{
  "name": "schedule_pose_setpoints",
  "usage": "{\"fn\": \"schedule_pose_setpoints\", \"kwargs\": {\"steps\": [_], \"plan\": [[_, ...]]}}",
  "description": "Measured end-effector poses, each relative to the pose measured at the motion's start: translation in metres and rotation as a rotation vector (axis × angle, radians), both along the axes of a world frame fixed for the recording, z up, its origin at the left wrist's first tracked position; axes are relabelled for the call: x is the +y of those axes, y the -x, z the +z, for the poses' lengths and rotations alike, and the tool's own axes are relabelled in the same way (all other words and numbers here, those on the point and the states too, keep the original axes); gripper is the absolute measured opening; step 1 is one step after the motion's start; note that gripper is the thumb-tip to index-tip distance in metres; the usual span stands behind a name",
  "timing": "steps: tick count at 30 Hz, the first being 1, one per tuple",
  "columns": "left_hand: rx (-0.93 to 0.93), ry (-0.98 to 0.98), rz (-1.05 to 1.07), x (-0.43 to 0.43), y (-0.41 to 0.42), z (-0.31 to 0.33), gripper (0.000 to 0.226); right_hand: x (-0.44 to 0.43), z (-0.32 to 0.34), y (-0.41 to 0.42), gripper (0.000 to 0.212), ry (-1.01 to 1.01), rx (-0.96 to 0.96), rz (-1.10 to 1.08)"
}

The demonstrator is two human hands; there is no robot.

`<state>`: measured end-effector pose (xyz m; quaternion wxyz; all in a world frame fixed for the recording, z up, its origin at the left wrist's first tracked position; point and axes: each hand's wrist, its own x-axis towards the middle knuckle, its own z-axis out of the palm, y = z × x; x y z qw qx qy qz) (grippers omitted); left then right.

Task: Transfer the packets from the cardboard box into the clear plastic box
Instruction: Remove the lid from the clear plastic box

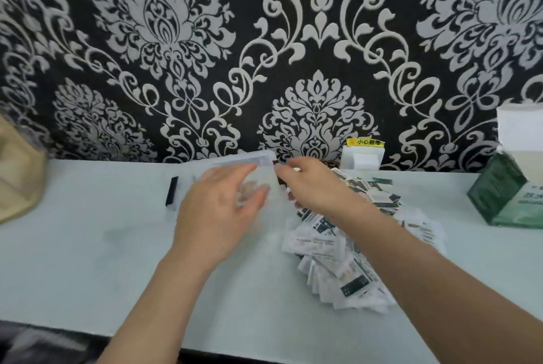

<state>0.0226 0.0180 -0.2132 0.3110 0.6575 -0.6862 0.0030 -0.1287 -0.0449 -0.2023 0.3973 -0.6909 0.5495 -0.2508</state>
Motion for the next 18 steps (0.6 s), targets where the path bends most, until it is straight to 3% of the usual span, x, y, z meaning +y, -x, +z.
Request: {"fn": "schedule_pose_setpoints", "kwargs": {"steps": [2, 5, 7, 11, 15, 18], "plan": [[-0.090, 0.105, 0.187, 0.001, -0.029, -0.004, 0.034, -0.006, -0.002, -0.013, 0.040, -0.039, 0.008, -0.019], [-0.011, -0.123, 0.392, 0.004, -0.064, -0.003, 0.037, -0.007, -0.002, -0.017, 0.040, -0.025, 0.062, -0.059], [0.108, -0.215, 0.393, 0.007, -0.073, -0.002, 0.036, -0.007, 0.000, -0.022, 0.043, 0.004, 0.116, -0.062], [0.143, -0.139, 0.414, 0.006, -0.073, -0.006, 0.037, -0.008, 0.001, -0.033, 0.035, 0.107, 0.263, -0.091], [0.385, -0.142, 0.464, 0.002, -0.082, -0.012, 0.036, -0.010, -0.011, -0.031, 0.031, -0.034, 0.154, -0.156], [0.519, -0.184, 0.447, -0.002, -0.091, -0.014, 0.034, -0.012, -0.015, -0.028, 0.030, -0.021, 0.088, -0.181]]}}
